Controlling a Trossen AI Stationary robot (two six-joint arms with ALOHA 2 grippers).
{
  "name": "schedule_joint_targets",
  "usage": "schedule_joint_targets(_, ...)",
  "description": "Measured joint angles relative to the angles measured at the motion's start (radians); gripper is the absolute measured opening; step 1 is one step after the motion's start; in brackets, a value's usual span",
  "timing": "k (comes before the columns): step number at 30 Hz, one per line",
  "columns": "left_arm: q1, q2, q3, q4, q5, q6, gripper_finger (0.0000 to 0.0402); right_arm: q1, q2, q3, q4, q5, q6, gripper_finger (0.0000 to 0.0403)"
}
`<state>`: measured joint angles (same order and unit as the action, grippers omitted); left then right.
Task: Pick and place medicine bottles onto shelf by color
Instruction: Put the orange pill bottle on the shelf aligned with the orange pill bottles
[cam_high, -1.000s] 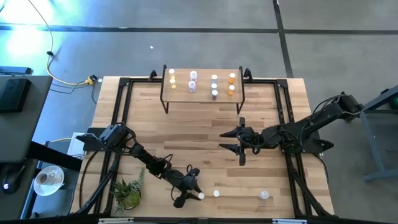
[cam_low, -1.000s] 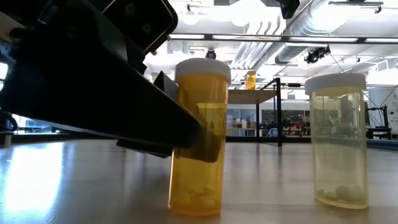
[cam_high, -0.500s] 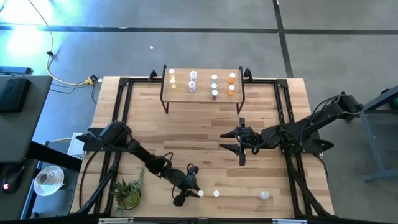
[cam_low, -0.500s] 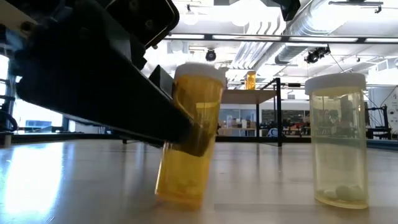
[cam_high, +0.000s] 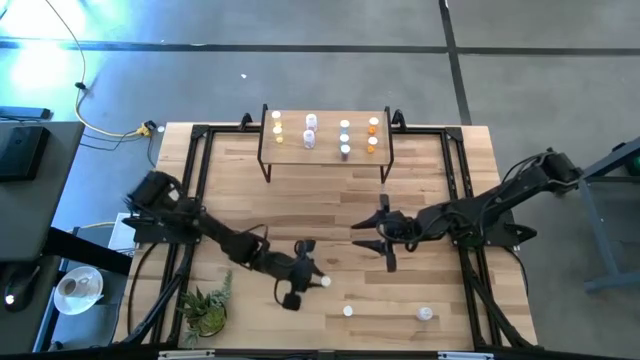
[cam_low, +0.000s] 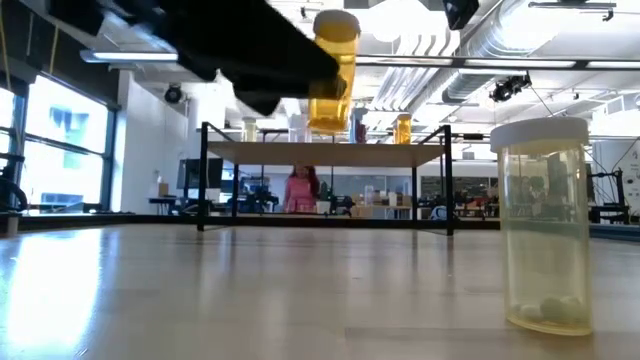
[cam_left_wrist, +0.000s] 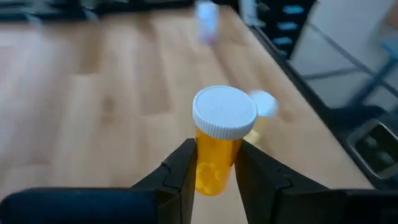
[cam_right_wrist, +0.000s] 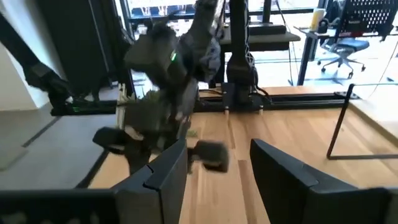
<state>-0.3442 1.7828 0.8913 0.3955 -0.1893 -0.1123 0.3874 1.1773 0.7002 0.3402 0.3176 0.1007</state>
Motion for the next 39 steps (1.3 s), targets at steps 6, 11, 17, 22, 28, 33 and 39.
schedule_joint_targets(6, 0.037, -0.087, 0.000, -0.086, -0.124, 0.030, 0.0088, 0.000, 0.054, 0.000, 0.039, 0.000, -0.079, 0.0168)
schedule_joint_targets(11, 0.091, -0.112, 0.000, -0.144, -0.170, 0.007, 0.0088, -0.001, 0.092, 0.000, 0.059, 0.004, -0.138, 0.0168)
schedule_joint_targets(17, 0.173, -0.113, 0.000, -0.168, -0.194, -0.067, 0.0088, -0.005, 0.137, 0.000, 0.101, 0.013, -0.203, 0.0169)
schedule_joint_targets(22, 0.227, -0.113, 0.000, -0.162, -0.192, -0.076, 0.0088, -0.043, 0.168, 0.000, 0.127, 0.013, -0.206, 0.0182)
schedule_joint_targets(28, 0.238, -0.113, 0.000, -0.167, -0.179, -0.079, 0.0088, -0.103, 0.213, 0.000, 0.163, 0.002, -0.187, 0.0191)
schedule_joint_targets(33, 0.228, -0.113, 0.000, -0.166, -0.177, -0.078, 0.0088, -0.140, 0.239, 0.000, 0.163, -0.033, -0.157, 0.0191)
schedule_joint_targets(39, 0.222, -0.113, 0.000, -0.125, -0.178, -0.076, 0.0088, -0.153, 0.239, 0.000, 0.165, -0.080, -0.132, 0.0189)
